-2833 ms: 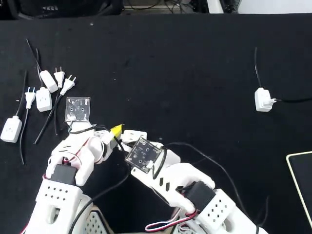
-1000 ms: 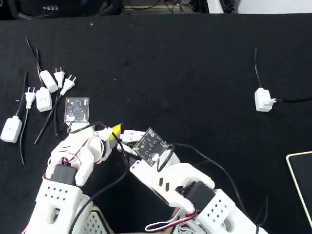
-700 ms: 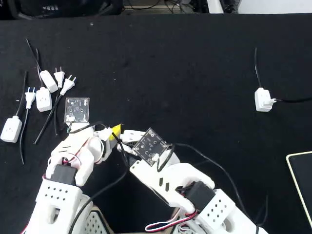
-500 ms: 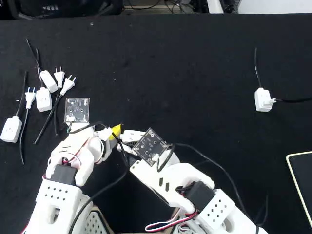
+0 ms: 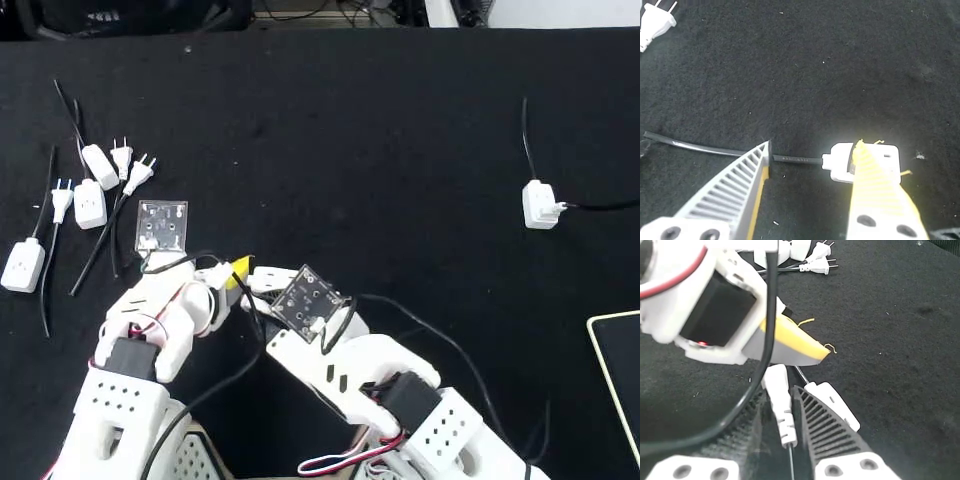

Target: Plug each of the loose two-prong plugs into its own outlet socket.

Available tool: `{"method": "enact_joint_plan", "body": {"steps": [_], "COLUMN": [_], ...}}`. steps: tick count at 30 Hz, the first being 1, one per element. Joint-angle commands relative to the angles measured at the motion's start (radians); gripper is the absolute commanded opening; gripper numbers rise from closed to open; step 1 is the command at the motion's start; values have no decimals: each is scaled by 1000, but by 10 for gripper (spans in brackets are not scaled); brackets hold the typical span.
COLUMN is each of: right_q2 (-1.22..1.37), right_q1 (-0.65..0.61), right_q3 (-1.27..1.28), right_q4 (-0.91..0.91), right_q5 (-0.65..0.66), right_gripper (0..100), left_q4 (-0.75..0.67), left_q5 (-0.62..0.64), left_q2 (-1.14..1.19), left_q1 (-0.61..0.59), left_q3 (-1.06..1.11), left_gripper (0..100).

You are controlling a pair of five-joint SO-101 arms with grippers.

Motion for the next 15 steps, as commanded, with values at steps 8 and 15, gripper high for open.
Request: {"method": "enact_joint_plan", "body": {"steps": [8, 15], "right_q2": [-41, -42], "right_q1": [34, 81], "right_q3": [-67, -67], "right_q4": [-46, -54], "right_q5": [5, -51], "right_gripper": [10, 10], "left_q4": [9, 8], "left_q5": [-20, -21], "left_q2": [11, 11], "left_q1": [36, 38], "left_q3": [21, 21], "left_gripper": [266, 266]}}
